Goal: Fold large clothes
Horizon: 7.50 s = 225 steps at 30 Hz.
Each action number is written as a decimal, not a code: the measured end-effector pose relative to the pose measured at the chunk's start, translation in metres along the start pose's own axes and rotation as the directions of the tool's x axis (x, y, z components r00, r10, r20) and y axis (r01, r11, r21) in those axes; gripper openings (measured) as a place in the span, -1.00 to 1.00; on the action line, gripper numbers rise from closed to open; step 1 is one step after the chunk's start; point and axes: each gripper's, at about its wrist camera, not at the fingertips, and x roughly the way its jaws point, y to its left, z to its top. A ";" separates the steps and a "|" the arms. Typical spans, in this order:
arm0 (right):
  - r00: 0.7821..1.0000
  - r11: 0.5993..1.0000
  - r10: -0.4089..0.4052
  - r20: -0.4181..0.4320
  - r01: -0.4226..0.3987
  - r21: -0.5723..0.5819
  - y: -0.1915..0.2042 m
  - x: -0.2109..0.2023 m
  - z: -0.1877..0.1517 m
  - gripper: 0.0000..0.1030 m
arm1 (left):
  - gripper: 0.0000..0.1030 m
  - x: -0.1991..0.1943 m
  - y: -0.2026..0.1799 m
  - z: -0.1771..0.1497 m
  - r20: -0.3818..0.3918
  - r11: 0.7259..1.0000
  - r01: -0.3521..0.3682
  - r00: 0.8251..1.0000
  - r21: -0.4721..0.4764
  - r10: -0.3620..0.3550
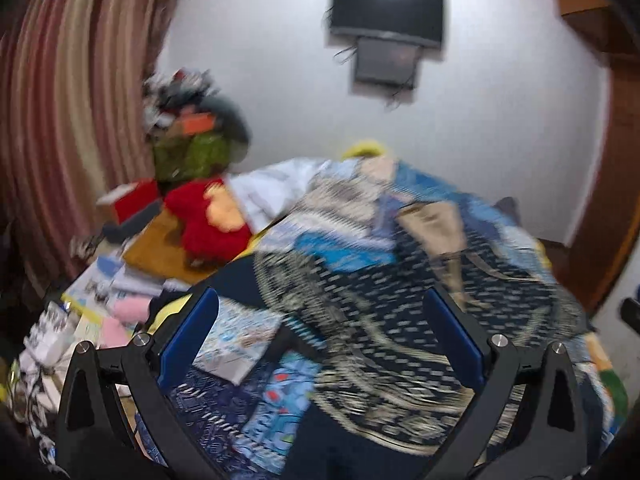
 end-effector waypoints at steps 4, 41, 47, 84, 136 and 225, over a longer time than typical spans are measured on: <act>0.997 1.000 -0.019 -0.078 0.019 -0.006 -0.006 0.059 0.003 1.00 | 1.00 0.067 0.027 -0.015 -0.172 0.998 -0.057 0.984 -0.021 0.052; 0.896 0.997 0.063 -0.439 -0.080 -0.020 -0.042 0.264 0.008 1.00 | -0.85 0.239 0.020 0.055 -0.309 1.000 -0.005 0.951 0.028 0.013; 0.922 0.998 0.056 -0.382 -0.055 0.014 -0.066 0.223 0.024 1.00 | -0.85 0.217 -0.071 0.049 -0.315 0.977 0.168 0.941 0.130 -0.120; 0.959 0.991 -0.008 -0.283 -0.030 -0.131 -0.047 0.155 -0.002 1.00 | -0.95 0.286 0.107 0.008 -0.469 0.944 -0.175 0.883 -0.279 0.025; 0.846 0.993 -0.037 -0.532 -0.029 -0.116 -0.100 0.245 -0.036 1.00 | 0.84 0.256 -0.123 -0.062 -0.592 0.923 0.254 0.805 0.288 -0.037; 0.746 0.951 0.183 -0.640 0.031 0.308 -0.106 0.305 -0.064 -0.84 | 0.94 0.152 -0.118 -0.010 -0.465 0.941 0.267 0.873 0.208 -0.145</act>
